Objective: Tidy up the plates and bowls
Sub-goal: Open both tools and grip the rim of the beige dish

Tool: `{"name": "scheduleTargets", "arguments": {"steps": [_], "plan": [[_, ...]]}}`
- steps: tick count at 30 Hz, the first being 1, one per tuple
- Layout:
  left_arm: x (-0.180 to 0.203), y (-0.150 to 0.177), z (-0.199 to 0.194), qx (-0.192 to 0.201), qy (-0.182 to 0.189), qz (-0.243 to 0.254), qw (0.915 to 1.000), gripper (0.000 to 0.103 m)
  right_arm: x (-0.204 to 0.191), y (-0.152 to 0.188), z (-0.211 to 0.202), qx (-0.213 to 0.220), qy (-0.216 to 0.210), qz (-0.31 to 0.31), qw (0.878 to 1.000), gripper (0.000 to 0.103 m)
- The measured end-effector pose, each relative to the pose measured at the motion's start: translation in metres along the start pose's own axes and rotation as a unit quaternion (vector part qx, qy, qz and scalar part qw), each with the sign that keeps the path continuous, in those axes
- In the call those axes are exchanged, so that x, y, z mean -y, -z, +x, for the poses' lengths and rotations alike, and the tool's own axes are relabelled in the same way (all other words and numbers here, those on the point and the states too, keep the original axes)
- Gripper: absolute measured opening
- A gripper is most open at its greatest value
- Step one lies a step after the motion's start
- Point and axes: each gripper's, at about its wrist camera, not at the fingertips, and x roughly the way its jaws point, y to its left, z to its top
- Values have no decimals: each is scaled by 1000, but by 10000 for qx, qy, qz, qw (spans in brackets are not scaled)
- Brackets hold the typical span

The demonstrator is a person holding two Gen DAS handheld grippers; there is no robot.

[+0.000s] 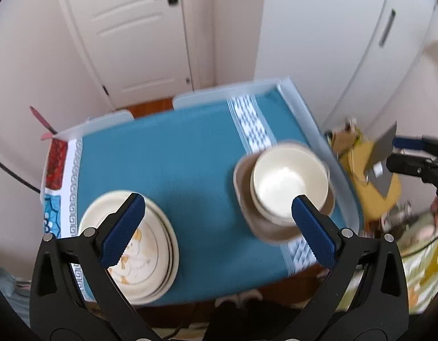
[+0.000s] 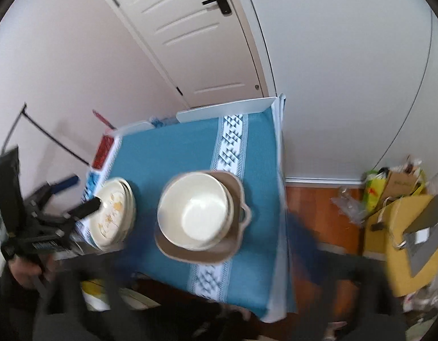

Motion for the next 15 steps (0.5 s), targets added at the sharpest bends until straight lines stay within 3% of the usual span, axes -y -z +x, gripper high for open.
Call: {"name": "scheduleTargets", "arguments": {"steps": [3,5,8,15], "plan": [[0,12,16,-312,31,114,9994,103,0,10,11,-406,377,-308,9980,103],[3,18,33,-517,123,145,9985,103,-4,19,25,-796,771,-668,9916,103],[8,24,59,-866,273,160,9957,103,-12,27,44,-967,1366,-1092,9798,103],[20,28,101,-1337,359,394,9896,100,3,25,100,-1654,1538,-1137,9675,103]]}}
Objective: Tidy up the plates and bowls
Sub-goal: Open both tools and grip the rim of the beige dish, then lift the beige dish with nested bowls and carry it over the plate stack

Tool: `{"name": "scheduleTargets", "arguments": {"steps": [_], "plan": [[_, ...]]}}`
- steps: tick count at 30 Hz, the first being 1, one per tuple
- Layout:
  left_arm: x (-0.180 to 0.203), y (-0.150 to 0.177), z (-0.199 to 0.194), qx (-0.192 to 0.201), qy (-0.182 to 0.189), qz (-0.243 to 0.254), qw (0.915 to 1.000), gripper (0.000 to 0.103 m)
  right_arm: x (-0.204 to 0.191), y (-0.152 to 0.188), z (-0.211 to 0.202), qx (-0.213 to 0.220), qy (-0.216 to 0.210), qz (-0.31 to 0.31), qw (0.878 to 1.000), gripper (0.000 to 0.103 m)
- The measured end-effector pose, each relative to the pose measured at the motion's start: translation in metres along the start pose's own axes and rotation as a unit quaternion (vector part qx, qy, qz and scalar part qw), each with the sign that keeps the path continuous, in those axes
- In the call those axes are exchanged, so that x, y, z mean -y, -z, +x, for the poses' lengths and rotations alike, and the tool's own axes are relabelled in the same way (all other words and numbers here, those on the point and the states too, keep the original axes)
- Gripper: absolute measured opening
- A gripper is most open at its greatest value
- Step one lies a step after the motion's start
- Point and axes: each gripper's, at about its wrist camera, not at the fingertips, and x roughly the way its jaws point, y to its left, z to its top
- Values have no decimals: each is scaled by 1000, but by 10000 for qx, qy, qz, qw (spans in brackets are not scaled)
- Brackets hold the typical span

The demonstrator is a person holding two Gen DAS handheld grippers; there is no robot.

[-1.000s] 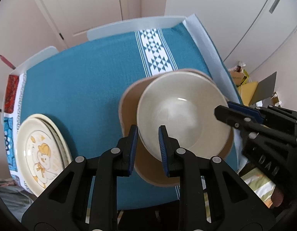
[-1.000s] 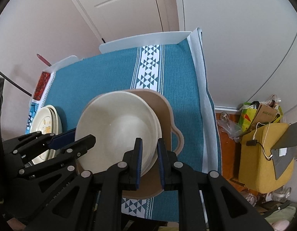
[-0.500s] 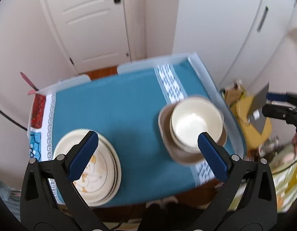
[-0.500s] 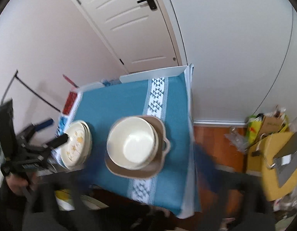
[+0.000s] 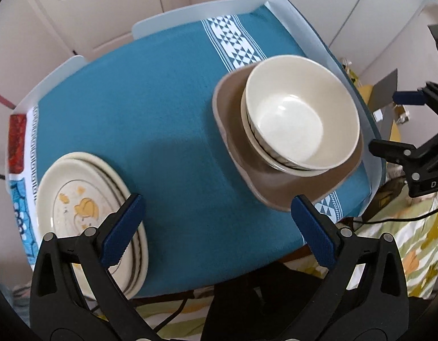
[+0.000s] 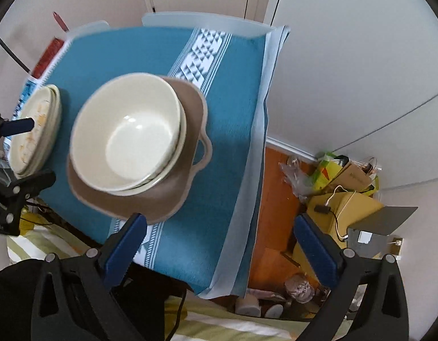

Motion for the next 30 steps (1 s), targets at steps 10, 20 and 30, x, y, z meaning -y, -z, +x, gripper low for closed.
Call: {"name": "scheduleTargets", "arguments": {"steps": [10,20,30], "plan": [[7,-12,31,-382,271,158,9988,65,-21,-12,29,-382,-309,-504,9975,61],[11,-17,55,-342,640,96,9973,31,-17,-14,64,-380,-916,-452,9940,42],[21,-10,53,28,631,200,9978,16,-17,-10,71,74,-1295,-448,9905,20]]}}
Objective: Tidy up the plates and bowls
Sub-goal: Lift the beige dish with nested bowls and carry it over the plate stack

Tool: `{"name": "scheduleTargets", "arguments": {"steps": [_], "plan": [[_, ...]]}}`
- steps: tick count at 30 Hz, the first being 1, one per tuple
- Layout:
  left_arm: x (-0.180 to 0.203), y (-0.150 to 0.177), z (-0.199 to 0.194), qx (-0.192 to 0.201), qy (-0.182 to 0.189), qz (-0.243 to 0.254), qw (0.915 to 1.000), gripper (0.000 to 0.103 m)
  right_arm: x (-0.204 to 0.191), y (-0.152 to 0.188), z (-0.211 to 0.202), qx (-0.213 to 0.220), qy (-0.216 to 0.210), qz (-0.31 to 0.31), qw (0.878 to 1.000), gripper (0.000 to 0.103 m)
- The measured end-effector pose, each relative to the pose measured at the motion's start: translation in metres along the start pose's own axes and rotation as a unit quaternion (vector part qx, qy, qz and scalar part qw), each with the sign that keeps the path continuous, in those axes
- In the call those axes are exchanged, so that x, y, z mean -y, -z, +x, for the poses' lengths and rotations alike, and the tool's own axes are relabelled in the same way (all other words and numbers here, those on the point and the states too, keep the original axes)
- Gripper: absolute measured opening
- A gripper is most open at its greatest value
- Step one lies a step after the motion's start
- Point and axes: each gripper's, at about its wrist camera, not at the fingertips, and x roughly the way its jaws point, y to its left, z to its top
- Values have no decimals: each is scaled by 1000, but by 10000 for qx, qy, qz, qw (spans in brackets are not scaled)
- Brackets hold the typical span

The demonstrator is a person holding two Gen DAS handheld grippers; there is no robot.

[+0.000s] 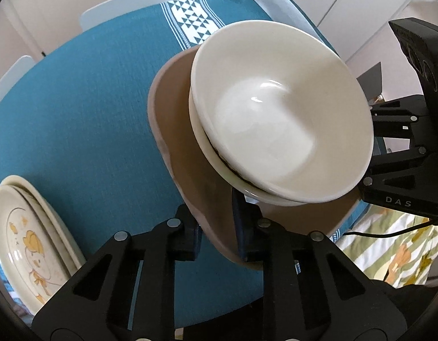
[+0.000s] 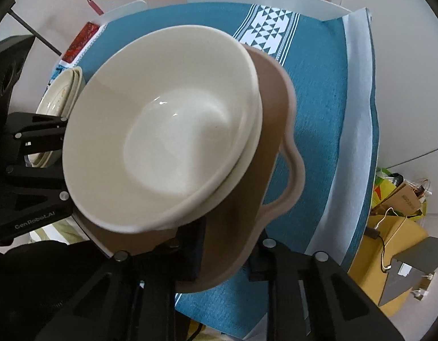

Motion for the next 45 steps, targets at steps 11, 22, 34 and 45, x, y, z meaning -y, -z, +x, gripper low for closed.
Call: {"name": "scheduleTargets", "arguments": {"steps": [11,22,34,45], "plan": [[-9,1,-38,411,-283,-75,9987,16,-19,-5,-24,267,73,-184,9994,20],[-54,20,-124,923,-571,-493,9929,16,-76,-44,-82,587,284,-871,9941,20],[-154,72,-171,911,-700,-587,9916,16,-184,-81,-75,684,169,-1092,9915,20],[-221,120,-138,420,-457,-197,9979,16,-258,-88,-7,384,157,-415,9983,20]]}}
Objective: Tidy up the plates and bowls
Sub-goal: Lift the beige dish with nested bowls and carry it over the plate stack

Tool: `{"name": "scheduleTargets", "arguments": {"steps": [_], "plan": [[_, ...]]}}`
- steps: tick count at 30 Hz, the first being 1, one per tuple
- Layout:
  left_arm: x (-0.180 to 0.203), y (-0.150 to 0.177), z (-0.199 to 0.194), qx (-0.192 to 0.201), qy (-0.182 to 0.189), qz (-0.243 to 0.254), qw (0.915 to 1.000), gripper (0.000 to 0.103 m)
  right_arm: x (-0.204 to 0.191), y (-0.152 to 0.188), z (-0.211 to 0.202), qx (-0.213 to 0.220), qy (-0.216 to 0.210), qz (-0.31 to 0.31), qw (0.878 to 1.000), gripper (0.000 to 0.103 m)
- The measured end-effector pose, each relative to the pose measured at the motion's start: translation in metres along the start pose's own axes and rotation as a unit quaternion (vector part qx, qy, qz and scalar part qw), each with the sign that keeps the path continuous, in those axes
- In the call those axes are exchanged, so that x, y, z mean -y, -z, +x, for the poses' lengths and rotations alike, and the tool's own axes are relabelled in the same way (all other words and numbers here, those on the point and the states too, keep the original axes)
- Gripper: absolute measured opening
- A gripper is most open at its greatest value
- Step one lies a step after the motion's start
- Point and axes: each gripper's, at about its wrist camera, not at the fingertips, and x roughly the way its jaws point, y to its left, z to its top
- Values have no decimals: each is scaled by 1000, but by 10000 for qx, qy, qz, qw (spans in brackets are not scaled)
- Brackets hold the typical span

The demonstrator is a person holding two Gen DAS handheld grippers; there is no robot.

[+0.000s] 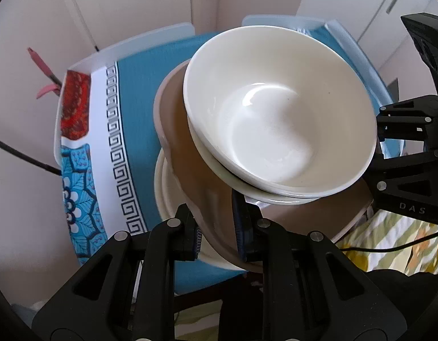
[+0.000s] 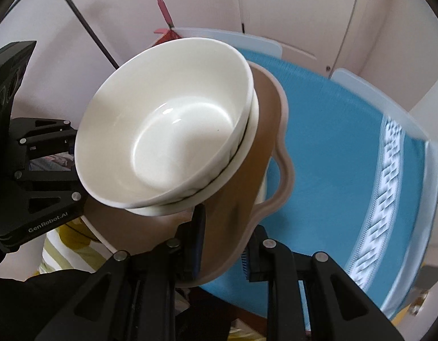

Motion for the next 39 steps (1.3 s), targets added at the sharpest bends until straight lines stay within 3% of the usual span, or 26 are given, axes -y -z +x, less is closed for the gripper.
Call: {"name": "scheduleTargets", "arguments": {"steps": [12,26,39], "plan": [[-17,12,33,-102,175,268,9994,16,-9,7,43,-84,289,395,9988,20],[-8,8,35,-201,-172,377,9989,17,-14,11,48,-49,302,471,9984,21],[-9,-1,20,-357,-388,558,9970,17,-13,1,46,-372,172,449,9981,26]]}}
